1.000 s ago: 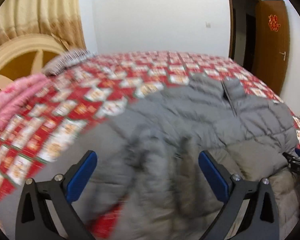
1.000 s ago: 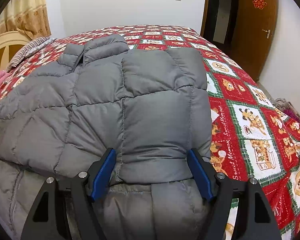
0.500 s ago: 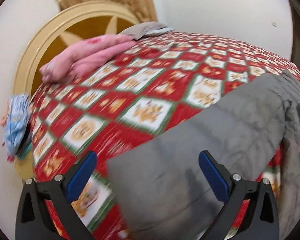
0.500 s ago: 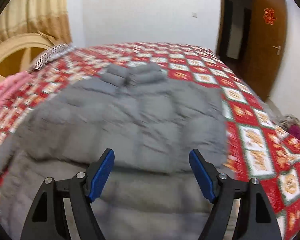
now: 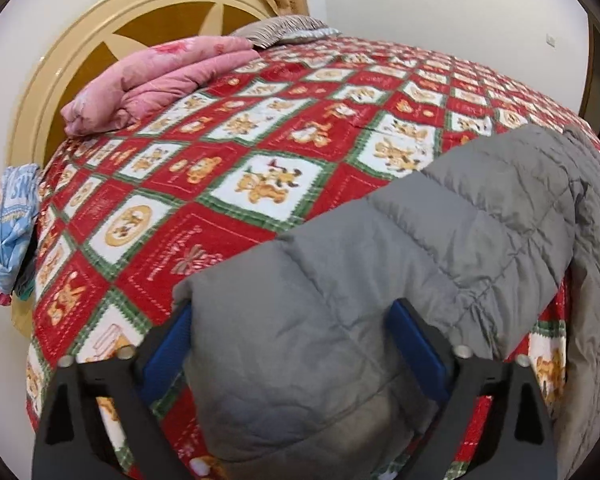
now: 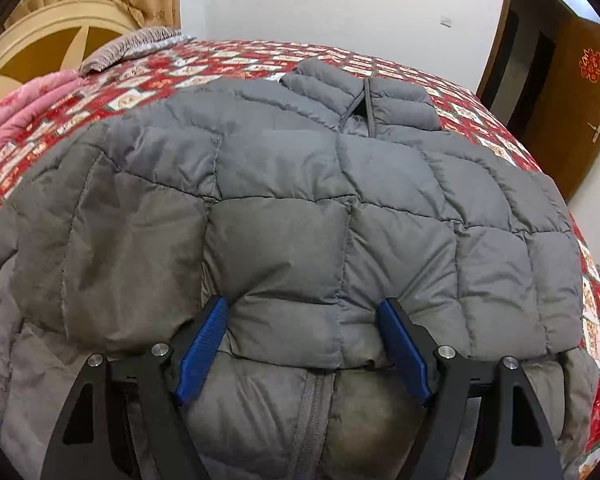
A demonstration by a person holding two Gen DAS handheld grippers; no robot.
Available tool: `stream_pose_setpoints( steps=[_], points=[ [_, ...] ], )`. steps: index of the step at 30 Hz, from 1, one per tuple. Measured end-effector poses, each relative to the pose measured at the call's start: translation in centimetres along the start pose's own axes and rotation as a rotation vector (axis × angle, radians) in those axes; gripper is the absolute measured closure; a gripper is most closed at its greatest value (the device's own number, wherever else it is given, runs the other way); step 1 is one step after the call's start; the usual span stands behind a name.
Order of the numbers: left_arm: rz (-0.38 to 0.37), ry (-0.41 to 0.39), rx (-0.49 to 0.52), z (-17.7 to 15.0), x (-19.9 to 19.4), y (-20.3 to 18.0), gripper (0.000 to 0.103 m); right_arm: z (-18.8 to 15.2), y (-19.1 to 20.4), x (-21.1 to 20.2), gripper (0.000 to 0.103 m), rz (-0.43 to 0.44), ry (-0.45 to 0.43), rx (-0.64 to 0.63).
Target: Fold large clothes
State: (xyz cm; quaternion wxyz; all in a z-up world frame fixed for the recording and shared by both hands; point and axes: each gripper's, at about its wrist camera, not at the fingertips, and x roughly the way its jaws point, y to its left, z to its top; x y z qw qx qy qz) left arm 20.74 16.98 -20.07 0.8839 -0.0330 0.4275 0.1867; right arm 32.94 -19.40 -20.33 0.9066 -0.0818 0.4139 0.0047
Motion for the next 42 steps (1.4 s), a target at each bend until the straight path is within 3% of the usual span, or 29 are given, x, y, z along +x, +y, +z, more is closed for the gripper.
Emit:
stream_pose_setpoints(
  steps=[2,4,7,9,14,17,23,30,42],
  points=[
    [-0.016,0.016,0.002,0.0,0.2,0.0,0.028,0.0,-0.2,-0.1,0.025,0.002,0.000,0.002],
    [-0.036,0.011,0.015,0.0,-0.1,-0.1,0.056,-0.2,-0.6,-1.2,0.025,0.030,-0.014,0.013],
    [-0.058,-0.007,0.042,0.1,-0.5,-0.1,0.077,-1.4,-1.4,-4.1,0.024,0.103,-0.060,0.040],
    [-0.066,-0.031,0.041,0.7,-1.2,0.3,0.083,-2.4,-1.9,-6.2,0.025,0.124,-0.099,0.011],
    [-0.036,-0.111,0.016,3.3,-3.4,1.5,0.085,-4.3,-5.2,-8.9,0.024,0.044,-0.136,-0.018],
    [-0.012,-0.167,0.027,5.3,-5.0,1.2,0.086,-5.5,-7.5,-9.2,0.024,-0.055,-0.112,-0.026],
    [-0.024,-0.294,0.075,9.4,-10.0,-2.6,0.088,-7.5,-10.2,-8.2,0.024,-0.102,-0.090,0.021],
    [-0.125,-0.341,0.150,11.3,-12.8,-10.0,0.088,-9.0,-11.0,-7.5,0.024,-0.080,-0.094,0.084],
    [-0.334,-0.378,0.344,9.2,-16.3,-26.0,0.088,-9.6,-11.3,-6.7,0.023,-0.065,-0.073,0.112]
  ],
)
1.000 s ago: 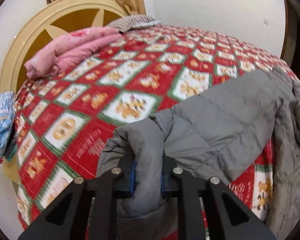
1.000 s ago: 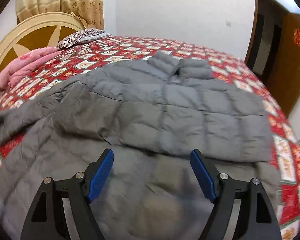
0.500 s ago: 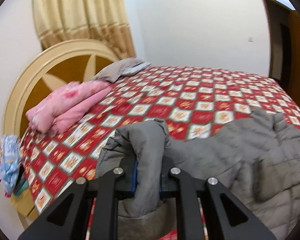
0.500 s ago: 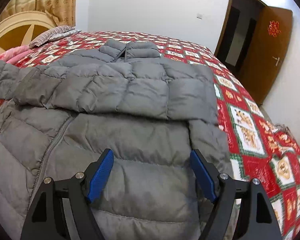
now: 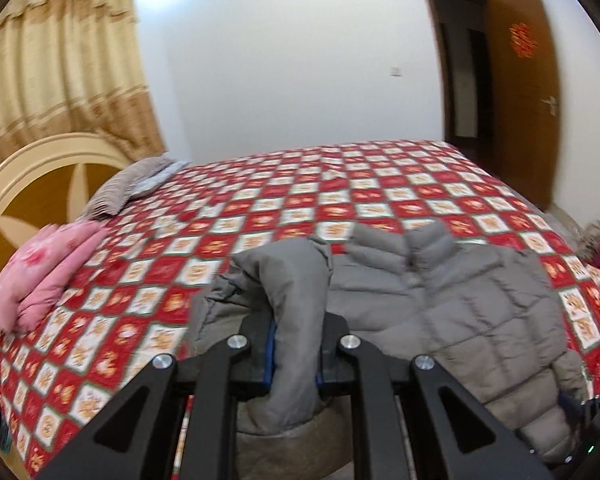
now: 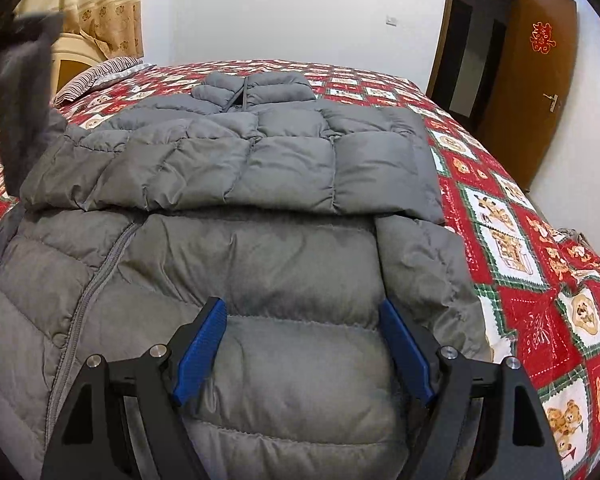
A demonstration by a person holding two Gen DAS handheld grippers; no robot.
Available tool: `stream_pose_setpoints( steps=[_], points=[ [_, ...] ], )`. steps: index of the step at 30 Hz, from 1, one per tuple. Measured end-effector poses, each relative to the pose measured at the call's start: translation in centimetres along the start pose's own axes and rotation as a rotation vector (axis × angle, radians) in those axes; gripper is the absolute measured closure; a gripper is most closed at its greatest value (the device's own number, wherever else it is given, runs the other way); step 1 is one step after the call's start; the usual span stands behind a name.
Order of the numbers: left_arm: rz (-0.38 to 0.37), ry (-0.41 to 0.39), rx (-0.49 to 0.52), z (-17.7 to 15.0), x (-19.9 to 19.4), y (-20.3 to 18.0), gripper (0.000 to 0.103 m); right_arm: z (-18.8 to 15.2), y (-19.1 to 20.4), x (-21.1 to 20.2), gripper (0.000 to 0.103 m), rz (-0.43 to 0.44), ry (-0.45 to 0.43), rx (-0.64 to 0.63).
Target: Fold large clothes
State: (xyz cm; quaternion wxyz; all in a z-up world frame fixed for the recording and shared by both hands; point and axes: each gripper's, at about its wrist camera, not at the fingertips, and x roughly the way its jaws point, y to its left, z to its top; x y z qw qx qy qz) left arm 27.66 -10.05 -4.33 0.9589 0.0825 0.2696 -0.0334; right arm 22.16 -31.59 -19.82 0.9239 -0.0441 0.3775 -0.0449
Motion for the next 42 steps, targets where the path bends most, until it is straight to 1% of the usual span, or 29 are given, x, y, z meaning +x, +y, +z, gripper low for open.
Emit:
stream_pose_setpoints(
  steps=[3,6,9,10,12,13,14,15,16,19,23,26,28,29,32,37,42],
  points=[
    [-0.041,0.012,0.037,-0.3,0.9,-3.6,0.088,-0.2,-0.1,-0.1,0.023,0.001,-0.006,0.007],
    [-0.059,0.013,0.093,-0.9,1.6,-6.9,0.088,-0.3,-0.1,-0.1,0.023,-0.001,-0.013,0.008],
    [-0.075,0.027,0.131,-1.7,2.3,-9.3,0.088,-0.4,0.0,-0.2,0.023,-0.009,-0.017,0.003],
    [-0.078,0.031,0.138,-1.8,2.5,-9.9,0.086,-0.5,0.0,-0.2,0.023,-0.010,-0.018,0.003],
    [-0.077,0.021,0.159,-2.1,2.7,-10.9,0.077,-0.5,0.1,-0.2,0.023,-0.011,-0.022,0.004],
    [-0.073,0.015,0.166,-2.2,2.7,-11.2,0.063,-0.5,0.0,-0.3,0.023,-0.009,-0.023,0.007],
    [-0.076,0.005,0.175,-2.2,2.6,-11.4,0.053,-0.4,0.0,-0.3,0.023,-0.008,-0.024,0.009],
    [-0.076,-0.009,0.180,-2.2,2.6,-11.6,0.035,-0.5,0.0,-0.3,0.023,-0.007,-0.024,0.010],
    [-0.070,-0.029,0.185,-2.3,2.4,-11.7,0.027,-0.5,0.0,-0.2,0.023,-0.007,-0.024,0.011],
    [-0.076,-0.069,0.216,-2.1,1.6,-12.3,0.023,-0.5,0.0,-0.2,0.023,-0.011,-0.026,0.008],
    [-0.045,-0.097,0.246,-1.9,1.2,-12.2,0.020,-0.5,0.1,-0.2,0.023,-0.014,-0.027,0.005],
    [-0.024,-0.091,0.227,-2.3,1.0,-10.1,0.016,-0.5,-0.1,-0.1,0.023,-0.004,-0.023,0.012],
    [-0.005,-0.083,0.206,-2.9,1.2,-8.3,0.014,-0.3,-0.5,0.1,0.023,0.022,-0.004,0.032],
    [0.005,-0.074,0.191,-3.3,1.3,-7.1,0.013,-0.2,-0.8,0.2,0.023,0.036,0.003,0.044],
    [0.020,-0.042,0.165,-4.8,2.1,-4.9,0.013,0.1,-1.7,0.1,0.023,0.074,0.007,0.080],
    [0.013,0.004,0.132,-6.1,3.3,-3.5,0.013,1.4,-2.6,-0.6,0.023,0.123,0.013,0.147],
    [0.001,0.008,0.116,-6.6,3.5,-3.2,0.013,4.7,-2.5,-1.6,0.023,0.165,-0.005,0.186]
  ],
)
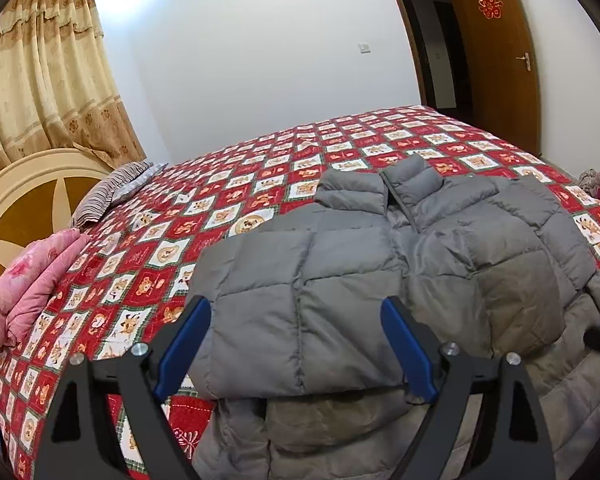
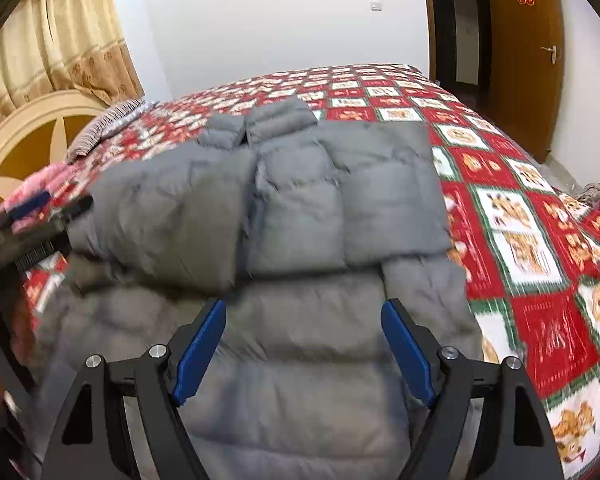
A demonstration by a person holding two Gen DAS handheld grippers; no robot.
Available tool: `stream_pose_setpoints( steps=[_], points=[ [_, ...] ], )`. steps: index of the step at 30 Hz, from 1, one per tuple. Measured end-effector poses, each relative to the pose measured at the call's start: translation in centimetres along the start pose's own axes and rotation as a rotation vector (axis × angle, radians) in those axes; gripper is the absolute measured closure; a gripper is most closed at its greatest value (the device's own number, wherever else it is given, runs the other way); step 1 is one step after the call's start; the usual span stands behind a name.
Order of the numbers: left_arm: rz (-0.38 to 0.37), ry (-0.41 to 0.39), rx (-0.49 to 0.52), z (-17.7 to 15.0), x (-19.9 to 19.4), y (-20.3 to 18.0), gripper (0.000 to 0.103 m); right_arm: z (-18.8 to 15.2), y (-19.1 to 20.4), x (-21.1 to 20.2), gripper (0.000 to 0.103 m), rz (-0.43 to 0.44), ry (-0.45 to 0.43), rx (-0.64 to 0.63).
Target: Fold large clothes
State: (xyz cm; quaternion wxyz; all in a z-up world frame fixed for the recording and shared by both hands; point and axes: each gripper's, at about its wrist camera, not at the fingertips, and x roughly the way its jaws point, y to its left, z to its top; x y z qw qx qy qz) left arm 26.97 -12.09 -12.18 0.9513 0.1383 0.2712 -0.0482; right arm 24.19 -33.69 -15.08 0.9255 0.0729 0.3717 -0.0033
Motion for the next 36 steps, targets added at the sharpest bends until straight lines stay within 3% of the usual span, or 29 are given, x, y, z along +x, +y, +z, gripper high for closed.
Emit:
stream_pose_setpoints(
  steps=[6,13,14,16,17,19,22,26,30,32,34,36],
  points=[
    [0.002,0.012,-0.004,-0.5,0.3,0.8,0.013,2.9,2.2,2.2,0.023,0.064,0.014,0.013],
    [0.018,0.051,-0.016,-1.9,1.6,2.3,0.013,2.9,3.7,4.8,0.025,0.095,0.045,-0.006],
    [0.016,0.058,-0.020,-2.0,1.7,2.5,0.013,2.7,3.9,5.2,0.031,0.105,0.057,-0.011],
    [0.012,0.069,-0.028,-2.3,1.8,2.6,0.013,2.4,4.4,6.1,0.069,0.127,0.100,-0.034],
    [0.011,0.070,-0.028,-2.4,1.8,2.7,0.013,2.3,4.6,6.1,0.070,0.120,0.106,-0.042],
    [0.013,0.067,-0.026,-2.4,1.6,2.8,0.013,2.2,4.5,5.7,0.082,0.118,0.098,-0.057],
    [0.020,0.061,-0.019,-2.4,1.4,3.2,0.013,2.4,4.0,4.5,0.086,0.067,0.072,-0.088],
    [0.038,0.064,-0.015,-2.3,1.6,4.0,0.013,2.7,1.3,3.6,0.087,-0.056,0.074,-0.100],
    [0.066,0.071,-0.013,-2.2,1.8,4.9,0.013,2.5,-0.8,3.5,0.084,-0.121,0.114,-0.145],
    [0.080,0.076,-0.023,-2.2,1.8,6.1,0.013,2.4,-1.6,3.0,0.073,-0.140,0.139,-0.159],
    [0.102,0.071,-0.029,-2.2,1.8,7.6,0.013,2.7,-2.7,2.2,0.038,-0.151,0.161,-0.162],
    [0.133,0.066,-0.033,-2.1,1.9,9.1,0.010,3.2,-4.0,1.0,0.038,-0.141,0.183,-0.161]
  ],
)
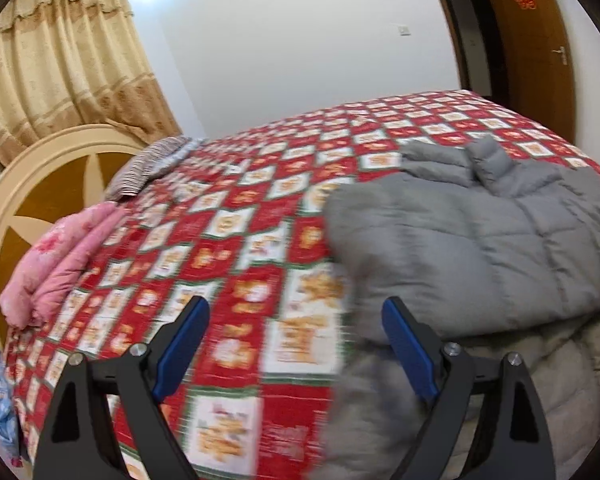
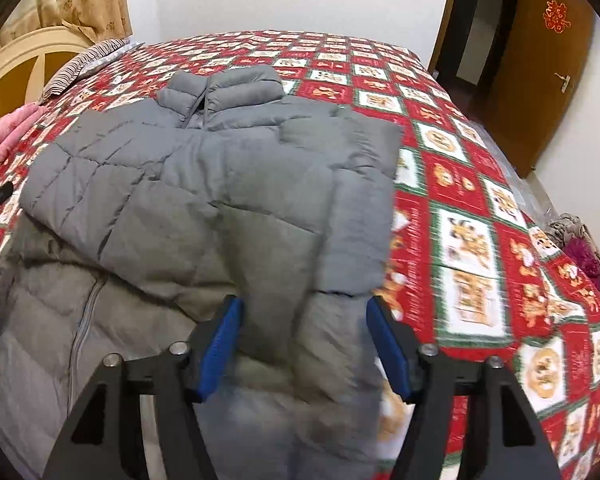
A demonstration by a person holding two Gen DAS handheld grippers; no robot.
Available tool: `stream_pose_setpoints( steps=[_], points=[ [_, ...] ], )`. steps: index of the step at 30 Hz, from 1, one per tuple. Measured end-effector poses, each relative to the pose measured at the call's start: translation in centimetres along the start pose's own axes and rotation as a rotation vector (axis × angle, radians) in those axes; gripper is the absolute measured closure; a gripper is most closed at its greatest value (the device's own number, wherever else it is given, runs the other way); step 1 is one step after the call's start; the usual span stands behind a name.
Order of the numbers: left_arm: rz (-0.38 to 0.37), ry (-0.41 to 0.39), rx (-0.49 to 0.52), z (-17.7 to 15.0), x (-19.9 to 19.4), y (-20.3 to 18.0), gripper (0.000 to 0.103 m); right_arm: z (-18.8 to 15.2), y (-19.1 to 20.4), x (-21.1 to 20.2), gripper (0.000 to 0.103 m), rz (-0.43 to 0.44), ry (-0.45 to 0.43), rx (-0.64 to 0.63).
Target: Fold large clothes
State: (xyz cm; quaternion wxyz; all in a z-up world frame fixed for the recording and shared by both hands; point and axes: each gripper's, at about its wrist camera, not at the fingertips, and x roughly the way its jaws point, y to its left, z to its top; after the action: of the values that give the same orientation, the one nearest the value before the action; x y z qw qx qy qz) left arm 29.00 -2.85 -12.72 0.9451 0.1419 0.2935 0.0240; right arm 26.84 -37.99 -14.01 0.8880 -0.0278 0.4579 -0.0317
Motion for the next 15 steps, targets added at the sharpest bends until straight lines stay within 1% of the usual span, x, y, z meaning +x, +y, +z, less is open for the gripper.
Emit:
stream_pose_setpoints(
  steps=[3,5,6,8,10,11,12,13,15],
  points=[
    [0.030,-0.003,-0.026,0.7,0.6,1.7,0.010,0.2,-1.3,-1.6,0.038,-0.006,0.023,0.018],
    [0.026,-0.004,-0.052,1.4,1.0,2.0,0.009,1.1,-1.3,-2.9,0.038,0.007,0.011,0.034],
    [0.012,-0.004,-0.069,1.8,1.2,1.8,0.009,1.8,-1.1,-3.4,0.038,0.016,-0.005,0.045],
    [-0.024,-0.008,-0.090,2.6,1.4,0.7,0.009,3.5,0.0,-4.1,0.037,0.040,-0.051,0.065],
    [-0.072,-0.009,-0.104,3.3,1.6,-1.0,0.004,5.1,1.6,-4.2,0.038,0.055,-0.104,0.074],
    [-0.089,-0.009,-0.106,3.5,1.8,-1.9,0.003,5.8,2.5,-3.9,0.038,0.075,-0.136,0.085],
    [-0.104,-0.014,-0.103,3.6,2.1,-3.2,0.003,6.3,3.5,-3.2,0.038,0.107,-0.161,0.090],
    [-0.111,-0.017,-0.095,3.7,2.3,-3.9,0.003,6.5,4.5,-2.4,0.038,0.116,-0.174,0.090],
    [-0.137,-0.003,-0.054,3.5,3.1,-6.1,0.003,6.6,6.2,-0.4,0.038,0.092,-0.186,0.075]
  ],
)
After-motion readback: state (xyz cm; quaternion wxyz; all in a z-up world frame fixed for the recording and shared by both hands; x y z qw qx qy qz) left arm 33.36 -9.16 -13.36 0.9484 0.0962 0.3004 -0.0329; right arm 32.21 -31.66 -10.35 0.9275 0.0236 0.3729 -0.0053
